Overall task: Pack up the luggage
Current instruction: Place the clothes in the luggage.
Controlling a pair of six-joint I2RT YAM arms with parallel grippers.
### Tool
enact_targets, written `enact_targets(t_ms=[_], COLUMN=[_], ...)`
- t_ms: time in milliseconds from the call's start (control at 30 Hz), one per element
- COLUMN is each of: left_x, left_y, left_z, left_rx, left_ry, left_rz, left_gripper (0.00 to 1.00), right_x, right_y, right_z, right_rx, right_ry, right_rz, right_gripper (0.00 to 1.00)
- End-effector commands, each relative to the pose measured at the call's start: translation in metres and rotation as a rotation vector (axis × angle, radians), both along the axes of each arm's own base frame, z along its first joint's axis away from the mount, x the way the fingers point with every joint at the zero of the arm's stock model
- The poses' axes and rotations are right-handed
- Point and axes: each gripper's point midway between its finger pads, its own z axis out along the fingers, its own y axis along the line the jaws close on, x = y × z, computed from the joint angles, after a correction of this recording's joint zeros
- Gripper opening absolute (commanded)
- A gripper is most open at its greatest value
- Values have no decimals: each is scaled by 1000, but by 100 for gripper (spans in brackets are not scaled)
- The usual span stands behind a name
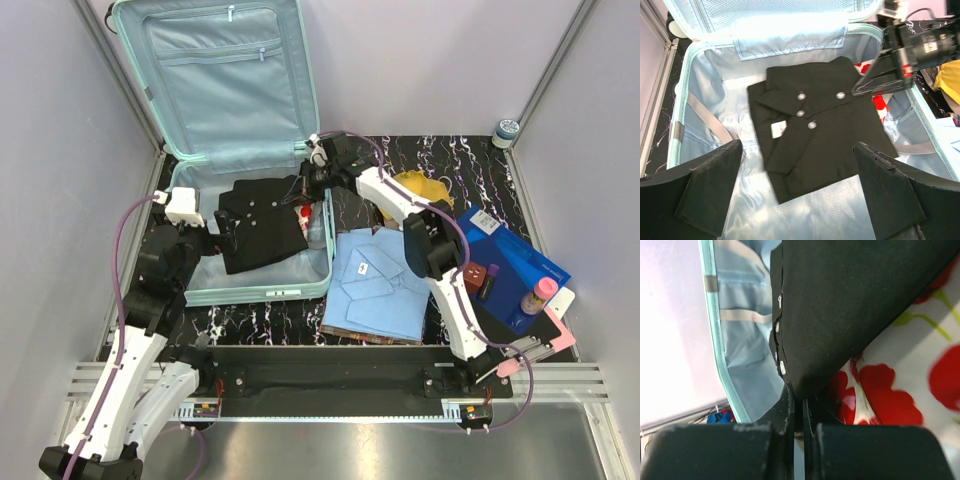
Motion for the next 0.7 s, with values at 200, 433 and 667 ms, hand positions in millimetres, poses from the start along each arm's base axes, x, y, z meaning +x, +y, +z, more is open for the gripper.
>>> enact_targets(t_ms=[200, 433, 667], left_x=[2, 2, 2], left_y=[0, 0, -1], left_z=[6, 6, 6], left_rx=[-6, -6, -9], left_ry=[-31, -30, -29], left_rz=[6, 4, -2], left_gripper=[99, 99, 99], right_x=[10, 13, 16], right_y=[-31, -50, -74], right_z=[63, 37, 18], right_rx=[-21, -143, -286], right_ry=[-170, -145, -136], right_rz=[-101, -174, -263], right_gripper=[0, 0, 0])
